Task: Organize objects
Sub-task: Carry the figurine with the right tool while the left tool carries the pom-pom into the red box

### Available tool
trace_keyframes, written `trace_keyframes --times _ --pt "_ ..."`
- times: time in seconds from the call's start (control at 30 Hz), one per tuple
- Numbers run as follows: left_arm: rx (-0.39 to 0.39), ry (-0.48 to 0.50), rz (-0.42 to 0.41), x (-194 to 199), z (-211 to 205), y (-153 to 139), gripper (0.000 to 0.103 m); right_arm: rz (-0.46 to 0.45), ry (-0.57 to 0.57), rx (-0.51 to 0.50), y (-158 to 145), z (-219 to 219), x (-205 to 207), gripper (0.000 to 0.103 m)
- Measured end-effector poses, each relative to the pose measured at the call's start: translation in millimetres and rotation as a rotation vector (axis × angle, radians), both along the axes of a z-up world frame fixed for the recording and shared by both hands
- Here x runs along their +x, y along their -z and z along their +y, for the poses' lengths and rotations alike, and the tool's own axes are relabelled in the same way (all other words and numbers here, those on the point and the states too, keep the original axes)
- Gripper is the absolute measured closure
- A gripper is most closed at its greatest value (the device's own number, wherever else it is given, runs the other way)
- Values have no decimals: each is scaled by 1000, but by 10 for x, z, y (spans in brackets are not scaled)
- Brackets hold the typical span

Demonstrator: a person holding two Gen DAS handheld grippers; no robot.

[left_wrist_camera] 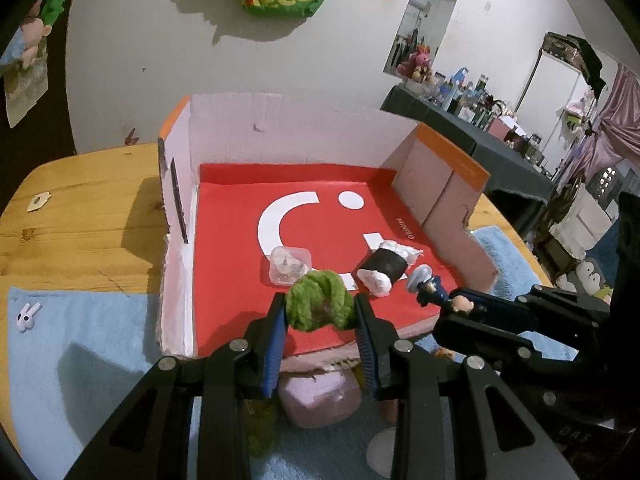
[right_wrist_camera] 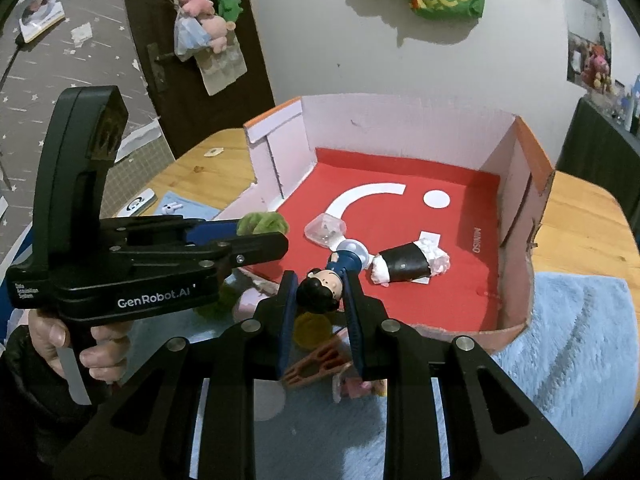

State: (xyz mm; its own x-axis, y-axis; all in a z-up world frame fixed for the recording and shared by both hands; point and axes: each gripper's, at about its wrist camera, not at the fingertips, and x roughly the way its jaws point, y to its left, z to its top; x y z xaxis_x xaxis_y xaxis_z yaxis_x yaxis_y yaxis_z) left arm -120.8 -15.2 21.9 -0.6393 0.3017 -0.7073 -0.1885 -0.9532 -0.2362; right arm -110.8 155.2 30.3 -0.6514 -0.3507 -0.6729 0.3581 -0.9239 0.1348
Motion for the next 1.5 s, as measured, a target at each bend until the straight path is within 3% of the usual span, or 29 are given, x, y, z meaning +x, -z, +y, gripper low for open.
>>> trace_keyframes --times 0.47,0.97,1.5 --pt "-20 21 -129 -301 -2 256 69 -127 4 29 122 109 -327 81" --pt "-59 45 -187 -529 32 357 69 -210 -1 83 193 185 -470 81" --pt "-51 27 -193 -736 34 396 69 -186 15 63 294 172 -716 81"
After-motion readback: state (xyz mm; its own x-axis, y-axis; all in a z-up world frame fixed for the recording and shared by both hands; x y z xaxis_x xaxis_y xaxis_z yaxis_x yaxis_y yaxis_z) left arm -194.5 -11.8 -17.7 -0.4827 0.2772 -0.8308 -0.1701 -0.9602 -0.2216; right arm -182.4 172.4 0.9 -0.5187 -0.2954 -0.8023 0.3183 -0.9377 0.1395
